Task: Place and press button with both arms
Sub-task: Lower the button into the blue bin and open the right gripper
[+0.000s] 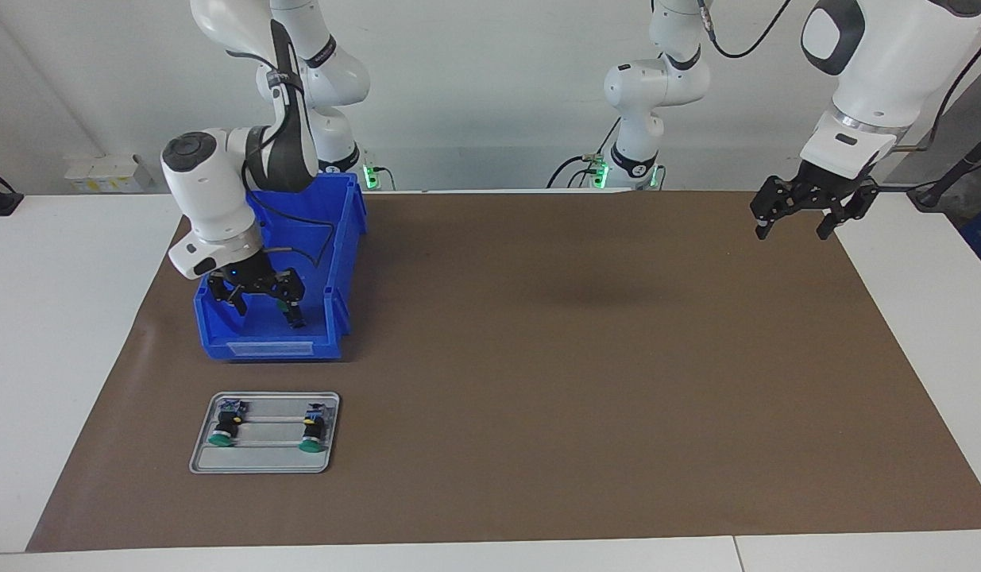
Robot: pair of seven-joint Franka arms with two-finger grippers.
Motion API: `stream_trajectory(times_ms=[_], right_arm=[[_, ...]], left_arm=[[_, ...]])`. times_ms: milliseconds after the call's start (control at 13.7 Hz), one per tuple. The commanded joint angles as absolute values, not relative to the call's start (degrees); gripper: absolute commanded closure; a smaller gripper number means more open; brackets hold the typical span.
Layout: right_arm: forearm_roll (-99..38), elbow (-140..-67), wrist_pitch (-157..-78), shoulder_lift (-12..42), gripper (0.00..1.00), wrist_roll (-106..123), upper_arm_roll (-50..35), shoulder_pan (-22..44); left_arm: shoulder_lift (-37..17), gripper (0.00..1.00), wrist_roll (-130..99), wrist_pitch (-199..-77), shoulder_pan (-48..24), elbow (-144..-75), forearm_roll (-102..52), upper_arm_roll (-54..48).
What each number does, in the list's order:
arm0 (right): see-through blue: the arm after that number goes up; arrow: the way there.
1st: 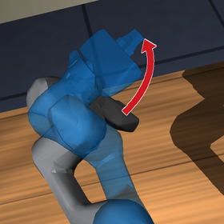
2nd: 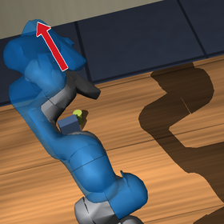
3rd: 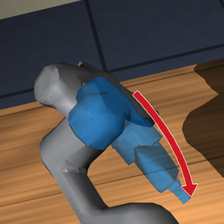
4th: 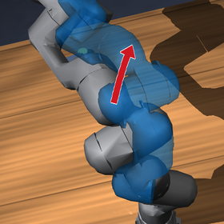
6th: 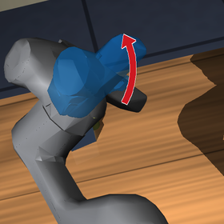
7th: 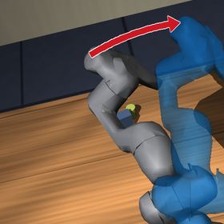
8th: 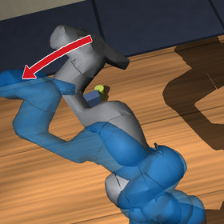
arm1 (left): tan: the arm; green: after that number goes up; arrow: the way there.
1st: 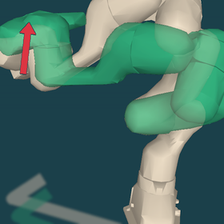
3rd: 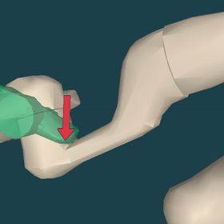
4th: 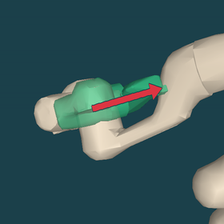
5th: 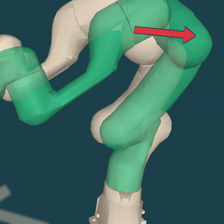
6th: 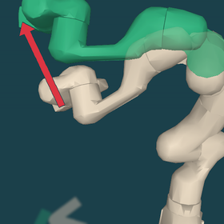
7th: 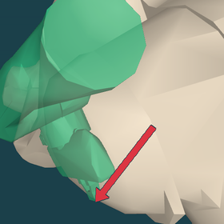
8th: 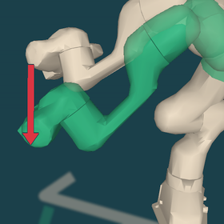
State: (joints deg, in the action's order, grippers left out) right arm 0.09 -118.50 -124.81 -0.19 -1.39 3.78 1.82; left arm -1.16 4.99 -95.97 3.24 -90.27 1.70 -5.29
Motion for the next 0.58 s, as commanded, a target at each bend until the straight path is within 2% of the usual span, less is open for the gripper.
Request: stream_trajectory(times_ms=[0,291,364,509], right_arm=[[-1.23,-109.11,-114.99,0.09,0.0,-3.16,3.51,1.49],[0.0,-93.99,-97.43,0.35,0.0,-4.65,3.6,1.23],[0.17,-91.78,-94.6,0.26,0.0,-5.53,3.69,1.06],[0.35,-92.02,-93.96,-0.7,0.0,-6.68,3.69,1.05]], left_arm=[[0.26,0.0,5.63,-95.89,3.6,-91.76,2.37,-5.45],[0.26,0.0,5.63,-95.89,3.6,-91.76,2.37,-5.54],[0.26,0.0,5.63,-95.89,3.6,-91.76,2.37,-5.45],[0.26,0.0,5.63,-95.89,3.6,-91.76,2.37,-5.45]])
